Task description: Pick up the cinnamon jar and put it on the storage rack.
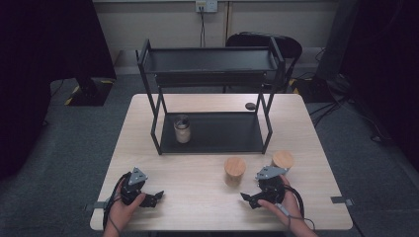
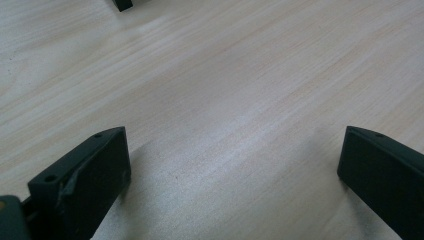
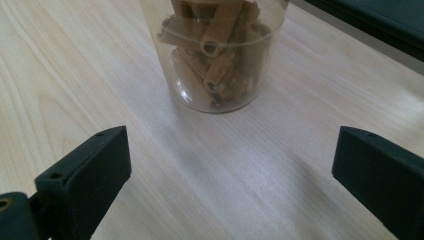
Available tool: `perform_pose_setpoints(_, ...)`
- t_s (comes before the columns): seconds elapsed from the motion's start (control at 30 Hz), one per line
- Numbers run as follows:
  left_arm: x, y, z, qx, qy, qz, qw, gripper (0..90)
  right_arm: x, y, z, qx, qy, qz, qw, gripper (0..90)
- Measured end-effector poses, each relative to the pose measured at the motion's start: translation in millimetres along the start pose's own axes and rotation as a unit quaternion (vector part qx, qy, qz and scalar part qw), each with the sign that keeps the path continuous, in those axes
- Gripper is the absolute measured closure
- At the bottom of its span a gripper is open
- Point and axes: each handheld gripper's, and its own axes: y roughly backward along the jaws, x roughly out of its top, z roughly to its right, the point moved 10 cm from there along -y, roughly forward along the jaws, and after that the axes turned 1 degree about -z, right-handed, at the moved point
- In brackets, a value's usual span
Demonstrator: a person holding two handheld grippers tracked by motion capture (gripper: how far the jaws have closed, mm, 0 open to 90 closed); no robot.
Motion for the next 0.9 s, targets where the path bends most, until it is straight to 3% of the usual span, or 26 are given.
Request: perform_pose_setpoints(0.9,0.0,0.0,0.0,0.0,0.0,0.0,1.0,0.1,22.5,-15.3,2.2,0.004,0.006,0.016,0.9998,1.7)
